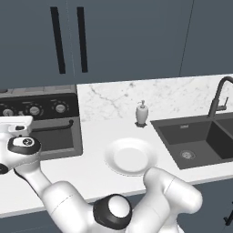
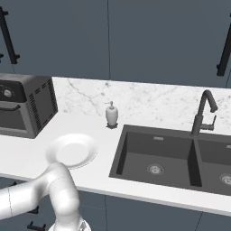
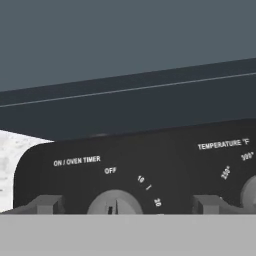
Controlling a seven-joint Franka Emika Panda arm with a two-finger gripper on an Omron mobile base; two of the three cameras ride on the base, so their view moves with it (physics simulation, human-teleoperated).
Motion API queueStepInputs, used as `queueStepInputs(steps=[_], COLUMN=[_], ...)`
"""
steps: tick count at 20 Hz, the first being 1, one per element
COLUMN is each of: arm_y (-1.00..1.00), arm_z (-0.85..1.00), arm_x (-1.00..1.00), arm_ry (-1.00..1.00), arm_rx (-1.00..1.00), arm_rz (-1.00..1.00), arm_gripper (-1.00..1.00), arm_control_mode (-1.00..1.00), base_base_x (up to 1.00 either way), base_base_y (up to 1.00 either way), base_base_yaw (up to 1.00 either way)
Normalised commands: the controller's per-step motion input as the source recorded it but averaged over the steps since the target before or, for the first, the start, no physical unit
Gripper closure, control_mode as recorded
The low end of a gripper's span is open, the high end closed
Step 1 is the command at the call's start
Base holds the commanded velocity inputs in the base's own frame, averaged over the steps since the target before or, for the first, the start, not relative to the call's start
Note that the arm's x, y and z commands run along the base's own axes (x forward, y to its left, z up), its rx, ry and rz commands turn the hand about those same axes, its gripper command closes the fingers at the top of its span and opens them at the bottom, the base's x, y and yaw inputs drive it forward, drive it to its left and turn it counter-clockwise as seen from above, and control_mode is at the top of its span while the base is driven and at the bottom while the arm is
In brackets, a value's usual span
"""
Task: Pick up the kebab skewer and baguette bread, and place them inside the toaster oven. Close the toaster oven door and start by setting the timer.
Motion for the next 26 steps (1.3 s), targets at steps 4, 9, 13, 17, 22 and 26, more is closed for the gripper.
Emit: queueStepInputs(steps=[4, 9, 13, 17, 22, 26], arm_y=[0.05, 0.00, 0.00, 0.00, 0.00, 0.02], arm_z=[-0.10, -0.08, 0.00, 0.00, 0.00, 0.00], arm_x=[0.03, 0.00, 0.06, 0.15, 0.08, 0.00], arm_ry=[0.00, 0.00, 0.00, 0.00, 0.00, 0.00], arm_rx=[0.00, 0.00, 0.00, 0.00, 0.00, 0.00], arm_rz=[0.00, 0.00, 0.00, 0.00, 0.00, 0.00], arm_gripper=[-1.00, -1.00, -1.00, -1.00, -1.00, -1.00], arm_control_mode=[-1.00, -1.00, -1.00, -1.00, -1.00, -1.00], base_base_x=[0.00, 0.00, 0.00, 0.00, 0.00, 0.00], base_base_y=[0.00, 0.00, 0.00, 0.00, 0.00, 0.00], base_base_yaw=[0.00, 0.00, 0.00, 0.00, 0.00, 0.00])
